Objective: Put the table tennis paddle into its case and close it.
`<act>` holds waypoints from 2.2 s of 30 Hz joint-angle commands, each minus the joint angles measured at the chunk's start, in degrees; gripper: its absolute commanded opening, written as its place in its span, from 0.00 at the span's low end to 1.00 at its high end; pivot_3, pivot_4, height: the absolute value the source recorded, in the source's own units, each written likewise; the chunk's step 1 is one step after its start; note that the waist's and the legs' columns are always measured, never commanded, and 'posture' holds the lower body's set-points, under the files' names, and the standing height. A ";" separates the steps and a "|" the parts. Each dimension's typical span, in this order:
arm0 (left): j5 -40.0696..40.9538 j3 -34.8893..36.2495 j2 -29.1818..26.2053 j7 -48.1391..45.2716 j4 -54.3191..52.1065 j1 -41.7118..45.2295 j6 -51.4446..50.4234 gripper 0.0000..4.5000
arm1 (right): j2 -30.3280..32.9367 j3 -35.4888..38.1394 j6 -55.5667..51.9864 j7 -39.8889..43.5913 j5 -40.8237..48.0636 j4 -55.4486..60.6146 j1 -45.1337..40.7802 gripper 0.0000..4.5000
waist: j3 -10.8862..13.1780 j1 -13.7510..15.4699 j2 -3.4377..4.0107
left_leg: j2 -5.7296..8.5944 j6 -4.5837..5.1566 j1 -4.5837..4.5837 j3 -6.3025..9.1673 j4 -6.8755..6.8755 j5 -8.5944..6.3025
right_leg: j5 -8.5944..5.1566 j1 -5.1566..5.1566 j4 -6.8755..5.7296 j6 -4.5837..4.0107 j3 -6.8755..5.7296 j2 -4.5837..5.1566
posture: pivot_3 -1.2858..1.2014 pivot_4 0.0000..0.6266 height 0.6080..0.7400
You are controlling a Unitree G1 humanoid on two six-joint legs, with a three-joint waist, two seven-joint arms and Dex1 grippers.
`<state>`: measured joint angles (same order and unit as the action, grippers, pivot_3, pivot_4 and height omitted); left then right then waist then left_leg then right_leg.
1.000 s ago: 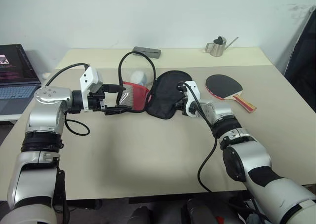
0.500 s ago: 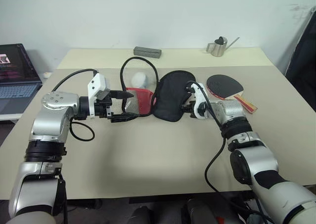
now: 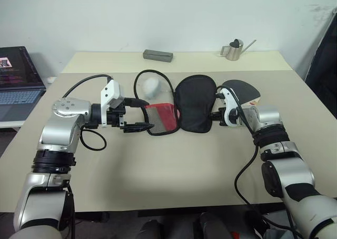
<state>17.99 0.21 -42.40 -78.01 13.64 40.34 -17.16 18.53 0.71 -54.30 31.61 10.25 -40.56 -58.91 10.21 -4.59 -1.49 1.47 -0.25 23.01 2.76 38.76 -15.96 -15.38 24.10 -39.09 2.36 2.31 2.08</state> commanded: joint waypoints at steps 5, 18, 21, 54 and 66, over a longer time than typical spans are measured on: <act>0.55 -0.02 0.46 -0.02 0.14 2.19 1.09 1.00 | 1.73 -0.16 -0.95 0.35 -0.01 3.09 0.73 0.01 | 0.00 0.07 0.00 | 0.00 0.00 0.00 0.00 0.00 0.00 | 0.00 0.00 0.00 0.00 0.00 0.00 | 0.52 0.24 1.00; 0.53 -0.49 0.67 -0.83 1.07 3.21 1.54 1.00 | 1.27 0.52 -1.67 -1.43 0.06 2.62 0.19 0.01 | 0.00 0.43 0.00 | 0.00 0.00 0.00 0.00 0.00 0.00 | 0.00 -0.01 0.00 0.00 0.00 0.00 | 0.52 0.24 1.00; 0.50 -0.59 0.66 -0.95 1.31 3.37 1.66 1.00 | 1.77 0.56 -2.09 -1.09 0.17 2.95 0.35 0.01 | 0.00 0.54 0.00 | 0.00 0.00 0.00 0.00 0.00 0.00 | 0.00 0.00 0.00 0.00 0.00 0.00 | 0.52 0.24 1.00; 0.75 -0.76 0.70 -0.24 2.00 4.08 2.36 1.00 | 10.13 5.82 -4.80 -2.29 2.55 14.63 1.77 0.72 | 0.02 1.81 0.03 | 0.01 0.01 0.05 -0.02 0.01 0.00 | 0.00 0.01 0.04 0.00 -0.02 0.01 | 0.52 0.24 1.00; 0.80 -0.99 2.41 -0.05 4.77 7.20 3.00 1.00 | 26.35 1.73 3.84 10.18 2.00 25.92 10.09 0.99 | 0.02 1.82 0.02 | 0.01 0.03 0.02 -0.07 0.02 -0.01 | -0.01 -0.05 0.06 0.01 -0.03 -0.01 | 0.52 0.24 1.00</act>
<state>17.94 -1.85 -39.99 -78.15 18.70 45.91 -15.17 43.60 2.92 -53.33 40.80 13.39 -14.99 -48.93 10.23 -2.76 -1.47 1.47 -0.22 23.04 2.67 38.79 -15.97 -15.38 24.06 -39.04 2.37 2.30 2.07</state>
